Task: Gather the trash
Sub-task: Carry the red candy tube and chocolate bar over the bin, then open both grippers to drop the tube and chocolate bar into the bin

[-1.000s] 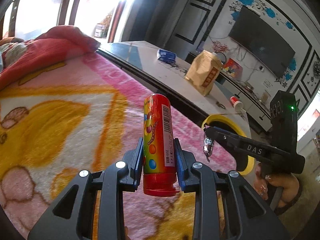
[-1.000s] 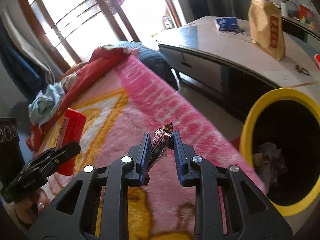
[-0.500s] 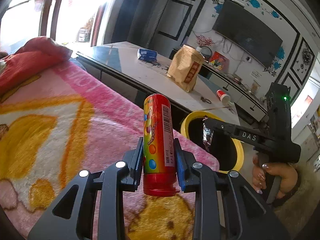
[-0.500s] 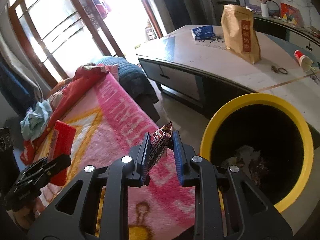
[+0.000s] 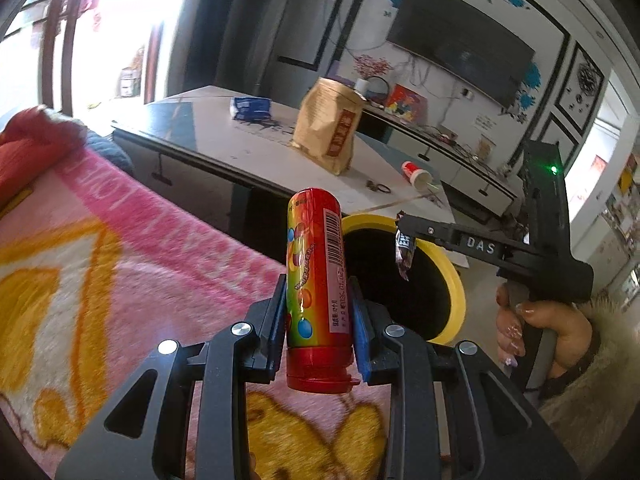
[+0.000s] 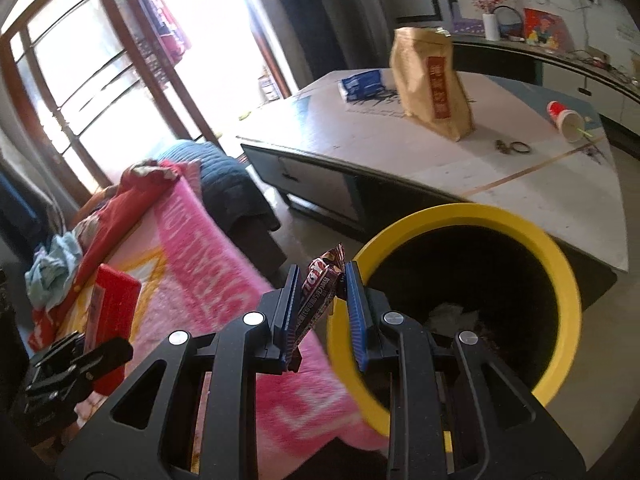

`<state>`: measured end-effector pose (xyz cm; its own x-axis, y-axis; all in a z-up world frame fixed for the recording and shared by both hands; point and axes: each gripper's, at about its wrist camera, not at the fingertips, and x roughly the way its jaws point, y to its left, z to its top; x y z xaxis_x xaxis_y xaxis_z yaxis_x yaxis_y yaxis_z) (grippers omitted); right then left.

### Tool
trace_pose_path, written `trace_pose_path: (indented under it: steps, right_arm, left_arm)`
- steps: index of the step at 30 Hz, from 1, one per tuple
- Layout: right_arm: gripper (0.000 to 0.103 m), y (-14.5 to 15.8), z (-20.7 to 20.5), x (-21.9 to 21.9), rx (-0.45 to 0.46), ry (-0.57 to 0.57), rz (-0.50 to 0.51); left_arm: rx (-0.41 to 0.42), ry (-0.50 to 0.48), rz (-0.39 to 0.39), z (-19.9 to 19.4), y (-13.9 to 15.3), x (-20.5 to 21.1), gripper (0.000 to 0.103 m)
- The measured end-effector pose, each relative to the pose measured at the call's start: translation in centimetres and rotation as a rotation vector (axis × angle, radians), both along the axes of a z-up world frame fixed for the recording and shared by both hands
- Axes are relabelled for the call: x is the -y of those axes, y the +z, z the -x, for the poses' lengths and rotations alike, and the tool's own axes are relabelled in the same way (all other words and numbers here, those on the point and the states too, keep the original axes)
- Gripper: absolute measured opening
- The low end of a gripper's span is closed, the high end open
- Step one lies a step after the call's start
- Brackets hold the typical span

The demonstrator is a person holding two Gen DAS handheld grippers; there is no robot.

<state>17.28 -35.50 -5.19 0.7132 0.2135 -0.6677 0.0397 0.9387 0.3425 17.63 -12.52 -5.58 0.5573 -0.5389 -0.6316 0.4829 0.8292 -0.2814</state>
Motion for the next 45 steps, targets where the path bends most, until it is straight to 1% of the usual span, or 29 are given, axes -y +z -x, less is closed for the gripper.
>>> trace_pose_path:
  steps: [4, 12, 16, 26, 29, 31, 33, 34, 35, 36, 38, 40, 41, 42, 45]
  right_arm:
    - [0.017, 0.1, 0.4, 1.9, 0.008, -0.047, 0.019]
    - [0.017, -0.6, 1.0, 5.9, -0.008, -0.139, 0.022]
    - [0.017, -0.8, 1.2, 7.6, -0.012, -0.177, 0.022]
    - [0.017, -2.5, 1.3, 10.7, -0.071, -0.228, 0.009]
    - [0.019, -2.9, 1.3, 11.4, -0.08, -0.242, -0.007]
    - [0.023, -3.1, 1.3, 11.8, -0.086, -0.25, -0.016]
    - [0.029, -3.2, 1.4, 12.0, -0.088, -0.26, -0.022]
    - [0.029, -3.2, 1.4, 12.1, -0.086, -0.264, -0.026]
    - [0.032, -3.2, 1.4, 12.2, -0.087, -0.264, -0.03]
    - [0.037, -3.2, 1.4, 12.3, -0.089, -0.264, -0.034]
    - [0.041, -3.2, 1.5, 12.4, -0.088, -0.27, -0.035]
    - [0.042, -3.1, 1.6, 12.5, -0.087, -0.273, -0.035]
    - [0.045, -3.0, 1.7, 12.5, -0.084, -0.276, -0.036]
    - [0.048, -2.8, 1.8, 12.5, -0.079, -0.279, -0.035]
    - [0.053, -2.2, 2.5, 12.2, -0.059, -0.283, -0.03]
  left_arm:
    - [0.0, -0.048, -0.004, -0.5, -0.1, 2.4, 0.027]
    - [-0.001, -0.133, -0.017, -1.1, -1.0, 7.0, 0.027]
    - [-0.023, -0.163, -0.022, -1.5, -1.9, 9.0, 0.027]
    - [-0.08, -0.209, -0.045, -3.1, -4.3, 12.8, 0.027]
    - [-0.097, -0.218, -0.055, -3.6, -5.0, 13.8, 0.027]
    - [-0.103, -0.22, -0.063, -4.0, -5.4, 14.4, 0.027]
    - [-0.112, -0.226, -0.067, -4.3, -5.9, 14.9, 0.028]
    - [-0.115, -0.227, -0.071, -4.4, -6.1, 15.1, 0.029]
    - [-0.121, -0.226, -0.078, -4.7, -6.4, 15.5, 0.036]
    - [-0.125, -0.225, -0.078, -4.7, -6.5, 15.5, 0.051]
    - [-0.139, -0.226, -0.065, -5.2, -6.7, 15.6, 0.06]
    - [-0.129, -0.215, -0.071, -5.2, -6.6, 15.4, 0.069]
    - [-0.123, -0.206, -0.076, -5.1, -6.6, 15.3, 0.08]
    - [-0.118, -0.194, -0.076, -5.1, -6.4, 15.0, 0.087]
    - [-0.102, -0.164, -0.071, -5.0, -5.8, 14.0, 0.096]
